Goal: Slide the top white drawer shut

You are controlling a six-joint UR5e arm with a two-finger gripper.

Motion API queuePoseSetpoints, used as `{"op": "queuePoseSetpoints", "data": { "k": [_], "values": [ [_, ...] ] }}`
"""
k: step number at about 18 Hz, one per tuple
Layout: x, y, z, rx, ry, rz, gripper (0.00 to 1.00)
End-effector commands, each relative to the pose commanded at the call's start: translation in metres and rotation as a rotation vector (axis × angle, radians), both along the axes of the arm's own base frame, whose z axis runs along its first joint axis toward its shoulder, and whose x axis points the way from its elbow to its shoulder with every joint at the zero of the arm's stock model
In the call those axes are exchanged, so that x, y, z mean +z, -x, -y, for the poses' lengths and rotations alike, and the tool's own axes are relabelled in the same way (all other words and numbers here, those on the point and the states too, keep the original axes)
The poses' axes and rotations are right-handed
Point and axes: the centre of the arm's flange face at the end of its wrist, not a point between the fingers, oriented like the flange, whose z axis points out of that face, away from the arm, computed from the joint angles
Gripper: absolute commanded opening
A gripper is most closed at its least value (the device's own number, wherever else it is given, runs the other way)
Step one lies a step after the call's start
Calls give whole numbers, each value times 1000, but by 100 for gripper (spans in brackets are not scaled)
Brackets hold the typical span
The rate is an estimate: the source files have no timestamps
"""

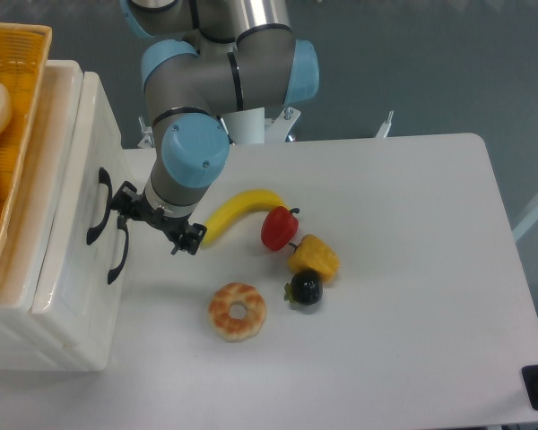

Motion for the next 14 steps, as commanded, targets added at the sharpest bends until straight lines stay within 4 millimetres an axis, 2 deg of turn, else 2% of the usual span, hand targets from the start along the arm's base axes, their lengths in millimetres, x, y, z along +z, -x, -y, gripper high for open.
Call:
{"op": "queuePoseSetpoints", "data": {
  "k": [11, 14],
  "values": [
    [1, 7, 3, 3, -2, -7, 100],
    [14, 17, -3, -5, -22, -42, 100]
  ]
}}
